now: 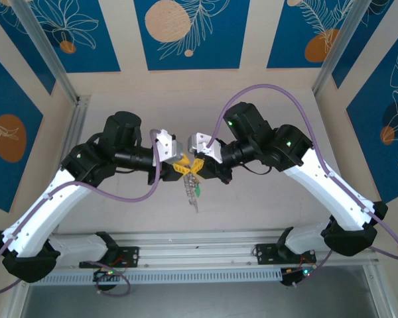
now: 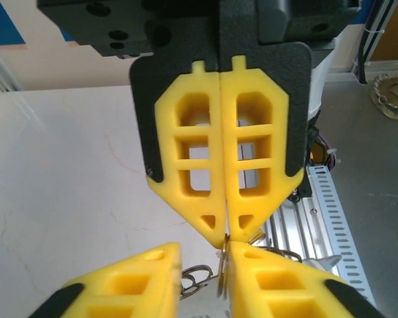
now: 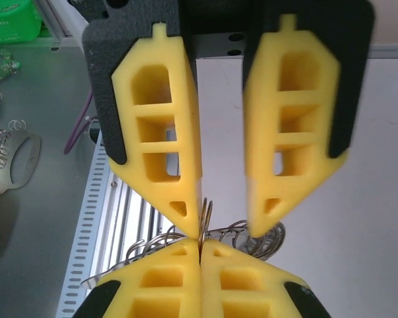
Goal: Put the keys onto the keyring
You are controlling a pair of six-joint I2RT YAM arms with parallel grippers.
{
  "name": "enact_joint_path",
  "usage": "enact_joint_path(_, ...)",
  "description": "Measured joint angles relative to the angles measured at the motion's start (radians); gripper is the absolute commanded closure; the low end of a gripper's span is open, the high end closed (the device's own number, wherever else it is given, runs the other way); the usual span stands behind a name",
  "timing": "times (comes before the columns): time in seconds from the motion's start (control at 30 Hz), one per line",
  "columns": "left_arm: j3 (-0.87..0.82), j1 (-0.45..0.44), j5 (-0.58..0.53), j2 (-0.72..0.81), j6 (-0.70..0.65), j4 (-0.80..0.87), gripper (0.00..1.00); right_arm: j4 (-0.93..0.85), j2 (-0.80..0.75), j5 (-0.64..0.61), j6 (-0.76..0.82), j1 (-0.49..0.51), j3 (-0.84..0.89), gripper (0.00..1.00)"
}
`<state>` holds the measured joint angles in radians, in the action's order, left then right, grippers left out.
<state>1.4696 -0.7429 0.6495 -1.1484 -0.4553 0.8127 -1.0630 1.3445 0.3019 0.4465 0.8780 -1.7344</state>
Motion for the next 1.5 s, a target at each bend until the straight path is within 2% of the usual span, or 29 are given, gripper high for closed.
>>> enact_joint_path(0.1, 0.000, -0.002, 0.011, 0.000, -0.001, 0.010, 0.93, 0.001, 0.000, -0.005, 0.000, 0.000, 0.000, 1.00)
enact_joint_path(0.13, 0.000, -0.002, 0.013, 0.001, -0.001, 0.013, 0.98, 0.001, 0.000, -0.006, 0.000, 0.000, 0.000, 1.00)
enact_joint_path(0.2, 0.000, -0.002, 0.016, 0.002, -0.006, 0.016, 1.00, 0.001, 0.000, -0.007, 0.000, 0.000, 0.000, 1.00)
enact_joint_path(0.23, 0.000, -0.002, 0.017, 0.003, -0.011, 0.015, 1.00, 0.001, 0.000, -0.007, 0.000, 0.000, 0.000, 0.97)
enact_joint_path(0.33, -0.001, -0.002, 0.021, 0.005, -0.011, 0.013, 1.00, 0.003, 0.000, -0.005, -0.003, 0.000, 0.000, 0.74)
enact_joint_path(0.37, -0.001, -0.002, 0.019, 0.006, -0.011, 0.013, 1.00, 0.009, 0.000, -0.001, -0.003, 0.000, 0.001, 0.70)
enact_joint_path(0.43, -0.006, -0.002, 0.019, 0.009, -0.011, 0.013, 1.00, 0.032, -0.008, 0.010, -0.008, 0.002, 0.012, 0.65)
enact_joint_path(0.5, -0.013, -0.002, 0.020, 0.013, -0.011, 0.010, 1.00, 0.056, -0.031, 0.019, -0.014, 0.002, 0.043, 0.64)
enact_joint_path(0.63, -0.021, -0.002, 0.024, 0.019, -0.007, 0.000, 1.00, 0.086, -0.089, 0.053, -0.042, -0.020, 0.115, 0.67)
enact_joint_path(0.8, -0.024, -0.002, 0.043, 0.026, 0.009, -0.027, 1.00, 0.119, -0.128, 0.110, -0.075, -0.063, 0.151, 0.76)
enact_joint_path(1.13, -0.031, -0.002, 0.092, 0.045, 0.045, -0.083, 1.00, 0.181, -0.128, 0.230, -0.101, -0.097, 0.189, 0.79)
enact_joint_path(1.4, -0.033, -0.002, 0.117, 0.048, 0.057, -0.095, 1.00, 0.201, -0.115, 0.295, -0.115, -0.108, 0.204, 0.94)
enact_joint_path(1.5, -0.034, -0.002, 0.122, 0.049, 0.061, -0.095, 1.00, 0.203, -0.110, 0.312, -0.117, -0.111, 0.205, 0.95)
